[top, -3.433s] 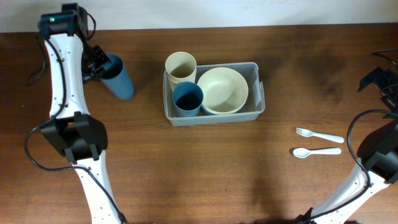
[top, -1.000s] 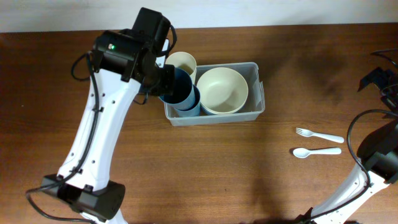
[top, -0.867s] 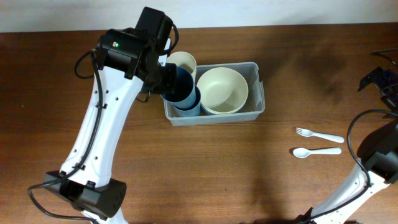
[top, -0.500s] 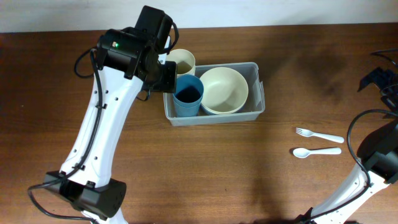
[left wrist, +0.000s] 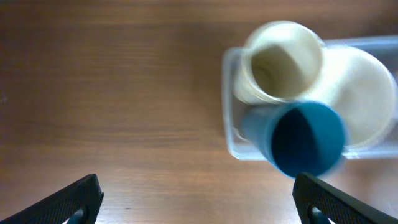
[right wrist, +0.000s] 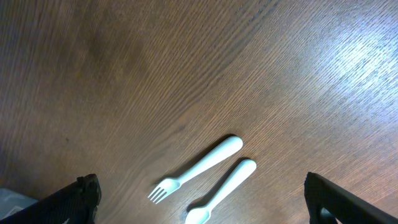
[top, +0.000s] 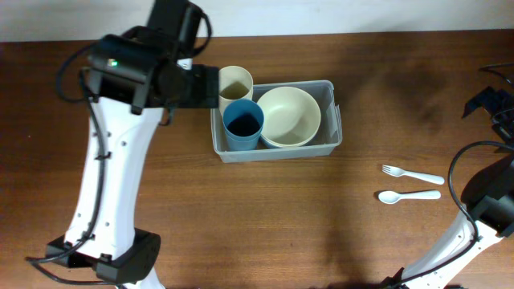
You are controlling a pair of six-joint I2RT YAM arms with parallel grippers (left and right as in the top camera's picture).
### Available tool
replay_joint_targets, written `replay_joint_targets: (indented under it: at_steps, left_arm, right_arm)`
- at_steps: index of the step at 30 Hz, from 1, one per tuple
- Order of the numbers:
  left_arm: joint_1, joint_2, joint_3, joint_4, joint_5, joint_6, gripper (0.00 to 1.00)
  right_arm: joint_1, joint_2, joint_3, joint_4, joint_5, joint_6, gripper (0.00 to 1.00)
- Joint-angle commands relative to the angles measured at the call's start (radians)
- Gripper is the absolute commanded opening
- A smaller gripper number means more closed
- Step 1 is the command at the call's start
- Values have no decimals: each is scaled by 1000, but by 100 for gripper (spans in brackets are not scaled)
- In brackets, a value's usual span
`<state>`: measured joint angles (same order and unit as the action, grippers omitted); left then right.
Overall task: Pack container
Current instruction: 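Withdraw the left gripper to the left side of the table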
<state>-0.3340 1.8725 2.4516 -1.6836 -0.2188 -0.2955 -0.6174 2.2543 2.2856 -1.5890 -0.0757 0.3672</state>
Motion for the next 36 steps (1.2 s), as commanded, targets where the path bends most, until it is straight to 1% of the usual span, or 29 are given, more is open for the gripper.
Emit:
replay_joint_targets:
  at_steps: [1, 7, 9, 13, 15, 20, 24, 27, 29, 32, 36]
  left_arm:
    - [68, -18, 17, -4, -77, -58, 100]
    - [199, -67, 17, -4, -50, -101, 100]
    - [261, -113, 17, -4, -31, -101, 100]
    - [316, -188, 17, -4, -13, -101, 100]
    - [327, -231, 10, -4, -13, -101, 100]
    - [328, -347, -42, -4, -3, -146, 100]
    - [328, -380, -60, -4, 6, -145, 100]
    - [328, -388, -64, -4, 60, -145, 100]
    - [328, -390, -64, -4, 100, -109, 100]
    - [328, -390, -66, -4, 119, -43, 100]
    - [328, -390, -69, -4, 108, -39, 100]
  right_arm:
    - [3, -37, -6, 0, 2, 12, 99]
    - [3, -37, -6, 0, 2, 12, 99]
    - [3, -37, -6, 0, 2, 12, 99]
    - [3, -37, -6, 0, 2, 12, 99]
    - [3, -37, -6, 0, 2, 12, 99]
    - [3, -37, -6, 0, 2, 12, 99]
    - [3, -37, -6, 0, 2, 12, 99]
    - [3, -37, -6, 0, 2, 12, 99]
    - [3, -37, -6, 0, 2, 12, 99]
    - [3, -37, -6, 0, 2, 12, 99]
    - [3, -37, -6, 0, 2, 12, 99]
